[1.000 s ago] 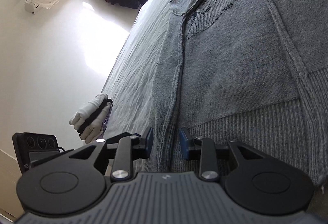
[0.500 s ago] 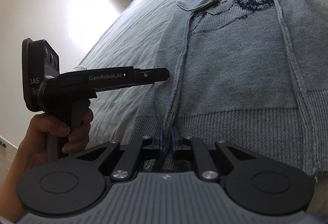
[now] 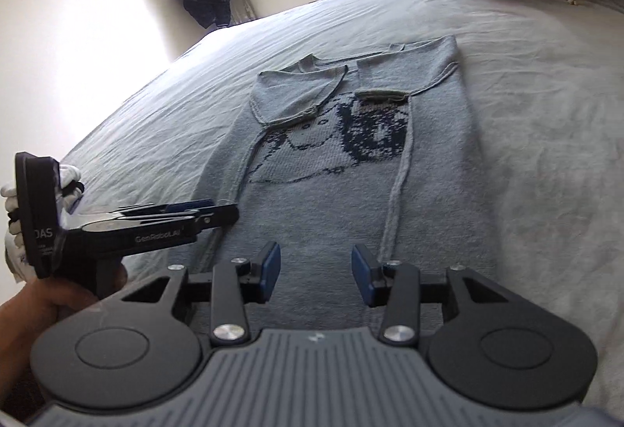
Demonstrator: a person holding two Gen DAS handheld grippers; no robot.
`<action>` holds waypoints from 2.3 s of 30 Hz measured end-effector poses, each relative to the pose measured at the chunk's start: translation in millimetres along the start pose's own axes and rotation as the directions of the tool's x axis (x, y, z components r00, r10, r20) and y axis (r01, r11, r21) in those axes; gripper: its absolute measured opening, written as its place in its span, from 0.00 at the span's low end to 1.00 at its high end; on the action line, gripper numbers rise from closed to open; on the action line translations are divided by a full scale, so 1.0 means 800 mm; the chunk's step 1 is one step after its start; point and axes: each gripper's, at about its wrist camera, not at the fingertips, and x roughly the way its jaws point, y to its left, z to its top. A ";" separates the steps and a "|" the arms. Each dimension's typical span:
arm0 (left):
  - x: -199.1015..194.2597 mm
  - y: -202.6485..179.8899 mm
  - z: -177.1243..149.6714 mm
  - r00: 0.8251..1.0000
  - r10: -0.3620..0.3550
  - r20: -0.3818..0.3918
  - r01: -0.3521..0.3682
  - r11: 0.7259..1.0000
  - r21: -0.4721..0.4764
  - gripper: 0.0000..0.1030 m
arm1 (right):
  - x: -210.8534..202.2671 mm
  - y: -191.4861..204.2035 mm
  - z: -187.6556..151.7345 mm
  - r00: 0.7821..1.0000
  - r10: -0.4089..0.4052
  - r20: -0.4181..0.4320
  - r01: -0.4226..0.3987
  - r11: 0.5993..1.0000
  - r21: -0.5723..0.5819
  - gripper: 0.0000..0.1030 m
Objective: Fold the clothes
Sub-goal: 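Open both grippers and lift them away from the folded sweater, then move both grippers to the ribbed hem and close them on it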
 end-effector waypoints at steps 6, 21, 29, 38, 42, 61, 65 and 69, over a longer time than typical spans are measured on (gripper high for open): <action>-0.026 -0.033 -0.025 1.000 0.020 0.016 -0.021 1.000 0.019 0.50 | -0.002 -0.041 -0.018 0.998 -0.062 0.017 0.062 0.998 0.013 0.44; -0.093 -0.087 -0.088 0.994 0.089 0.060 -0.082 0.991 -0.110 0.53 | -0.026 -0.040 -0.044 1.000 -0.018 0.016 0.018 0.999 -0.030 0.51; -0.117 -0.103 -0.101 0.996 0.084 0.031 -0.079 0.988 -0.135 0.55 | -0.044 -0.034 -0.041 1.000 -0.019 -0.007 0.019 0.998 -0.052 0.54; -0.145 -0.112 -0.111 0.999 0.026 -0.026 -0.029 0.991 -0.129 0.64 | -0.073 -0.028 -0.043 1.000 -0.015 0.007 0.015 0.999 -0.051 0.58; -0.154 -0.110 -0.113 0.999 0.001 -0.042 -0.008 0.985 -0.170 0.72 | -0.084 -0.027 -0.047 1.000 -0.011 0.015 0.012 1.000 -0.025 0.59; -0.186 -0.081 -0.087 1.000 0.014 -0.010 -0.016 0.972 -0.236 0.77 | -0.122 -0.037 -0.072 0.999 -0.029 0.027 0.026 0.994 0.104 0.69; -0.179 -0.057 -0.080 0.998 0.041 -0.053 -0.054 0.961 -0.271 0.77 | -0.126 -0.054 -0.072 0.999 -0.048 0.014 0.046 0.991 0.124 0.69; -0.174 -0.024 -0.072 0.994 0.021 -0.110 -0.056 0.946 -0.320 0.77 | -0.132 -0.072 -0.069 0.999 -0.047 -0.005 0.047 0.992 0.115 0.69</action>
